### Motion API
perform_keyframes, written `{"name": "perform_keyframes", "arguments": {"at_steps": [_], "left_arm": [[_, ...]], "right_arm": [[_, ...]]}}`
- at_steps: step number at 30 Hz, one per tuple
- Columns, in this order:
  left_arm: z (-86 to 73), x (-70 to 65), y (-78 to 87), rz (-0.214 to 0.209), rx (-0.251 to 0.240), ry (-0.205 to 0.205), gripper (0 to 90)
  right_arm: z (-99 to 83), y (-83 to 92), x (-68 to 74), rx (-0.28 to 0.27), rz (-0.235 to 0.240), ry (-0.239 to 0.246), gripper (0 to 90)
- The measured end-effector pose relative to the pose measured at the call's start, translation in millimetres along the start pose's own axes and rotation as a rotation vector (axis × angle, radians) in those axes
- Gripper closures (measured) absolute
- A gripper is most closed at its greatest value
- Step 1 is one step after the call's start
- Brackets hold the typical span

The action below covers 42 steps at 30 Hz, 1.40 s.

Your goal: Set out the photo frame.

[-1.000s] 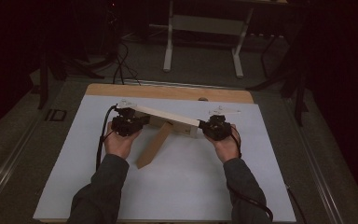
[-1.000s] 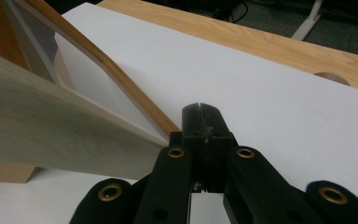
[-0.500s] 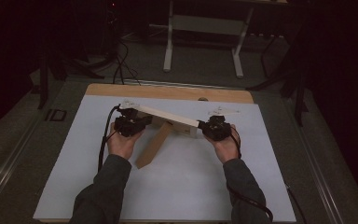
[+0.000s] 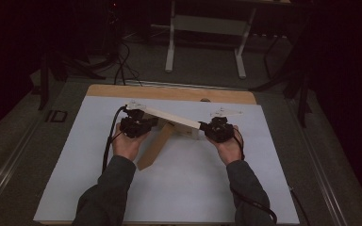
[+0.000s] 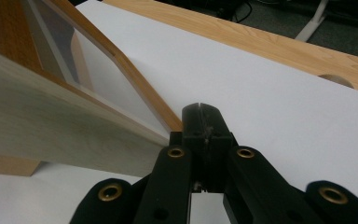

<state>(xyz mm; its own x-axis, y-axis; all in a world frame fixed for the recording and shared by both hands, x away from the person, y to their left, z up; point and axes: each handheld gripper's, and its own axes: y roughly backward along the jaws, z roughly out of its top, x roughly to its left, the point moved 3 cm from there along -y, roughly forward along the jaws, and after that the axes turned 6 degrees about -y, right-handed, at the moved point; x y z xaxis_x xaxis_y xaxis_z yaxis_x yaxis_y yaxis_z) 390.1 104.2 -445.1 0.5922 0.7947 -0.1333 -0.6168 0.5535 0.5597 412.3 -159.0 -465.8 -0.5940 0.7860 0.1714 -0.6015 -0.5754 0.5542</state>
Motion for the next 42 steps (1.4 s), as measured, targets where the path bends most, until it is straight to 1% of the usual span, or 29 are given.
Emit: {"name": "perform_keyframes", "arguments": {"at_steps": [16, 19, 23, 27, 31, 36, 42], "left_arm": [[3.1, -8.4, -4.4, -0.011, 0.009, -0.016, 90.0], [3.3, -9.3, -4.7, -0.013, 0.008, -0.017, 90.0], [4.3, -13.3, -5.4, -0.019, 0.008, -0.028, 90.0], [5.7, -15.3, -6.2, -0.026, 0.005, -0.025, 90.0], [6.7, -16.9, -5.7, -0.031, 0.006, -0.033, 90.0], [7.3, -19.6, -6.7, -0.039, 0.001, -0.033, 90.0], [7.9, -21.6, -7.7, -0.04, 0.007, -0.042, 90.0]], "right_arm": [[0.4, 1.5, 4.1, -0.002, 0.012, 0.015, 90.0], [0.5, 1.6, 4.7, -0.002, 0.013, 0.015, 90.0], [0.5, 1.7, 5.7, -0.002, 0.016, 0.019, 90.0], [0.4, 1.8, 6.3, -0.003, 0.02, 0.017, 90.0], [0.2, 1.8, 6.9, -0.004, 0.022, 0.017, 90.0], [0.0, 1.8, 7.3, -0.004, 0.022, 0.02, 90.0], [-0.3, 2.2, 8.5, -0.001, 0.024, 0.022, 90.0]]}}
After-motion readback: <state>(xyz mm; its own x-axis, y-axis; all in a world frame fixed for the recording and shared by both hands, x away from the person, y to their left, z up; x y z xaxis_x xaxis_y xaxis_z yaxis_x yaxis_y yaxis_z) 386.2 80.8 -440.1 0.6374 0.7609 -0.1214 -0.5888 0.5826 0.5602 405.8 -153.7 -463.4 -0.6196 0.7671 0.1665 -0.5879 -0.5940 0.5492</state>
